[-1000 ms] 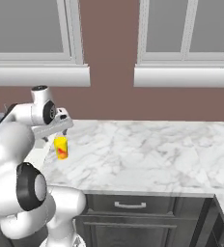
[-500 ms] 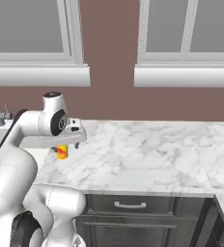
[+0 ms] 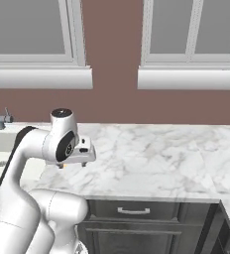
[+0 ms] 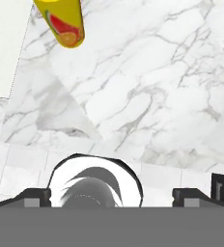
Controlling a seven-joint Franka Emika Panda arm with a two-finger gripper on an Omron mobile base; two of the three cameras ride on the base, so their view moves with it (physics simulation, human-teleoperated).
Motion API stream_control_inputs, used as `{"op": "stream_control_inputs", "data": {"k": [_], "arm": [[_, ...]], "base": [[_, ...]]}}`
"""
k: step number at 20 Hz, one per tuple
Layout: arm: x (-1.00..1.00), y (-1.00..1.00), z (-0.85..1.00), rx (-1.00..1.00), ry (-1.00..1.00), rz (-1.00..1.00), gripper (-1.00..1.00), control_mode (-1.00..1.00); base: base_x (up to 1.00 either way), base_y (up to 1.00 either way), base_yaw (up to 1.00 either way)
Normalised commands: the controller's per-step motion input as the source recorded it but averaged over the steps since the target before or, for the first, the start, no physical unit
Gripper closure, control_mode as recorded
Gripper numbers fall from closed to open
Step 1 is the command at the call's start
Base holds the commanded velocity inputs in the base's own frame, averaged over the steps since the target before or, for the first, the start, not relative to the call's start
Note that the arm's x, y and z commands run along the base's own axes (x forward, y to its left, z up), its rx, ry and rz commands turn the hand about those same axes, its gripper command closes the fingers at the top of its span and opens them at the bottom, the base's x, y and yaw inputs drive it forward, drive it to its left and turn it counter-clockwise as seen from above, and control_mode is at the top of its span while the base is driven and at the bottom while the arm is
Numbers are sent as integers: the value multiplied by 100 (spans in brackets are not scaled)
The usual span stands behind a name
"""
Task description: Pick the cup and bowl from the counter and place them on the counter next to the sink.
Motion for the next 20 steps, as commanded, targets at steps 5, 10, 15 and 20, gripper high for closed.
{"op": "stream_control_inputs", "data": {"k": [5, 10, 15, 20], "arm": [[0, 0, 0, 0, 0, 0, -100, -100], [0, 0, 0, 0, 0, 0, -100, -100], [0, 0, 0, 0, 0, 0, -100, 100], [0, 0, 0, 0, 0, 0, -100, 100]], "base": [[0, 0, 0], [0, 0, 0], [-23, -6, -2], [-100, -46, -7]]}}
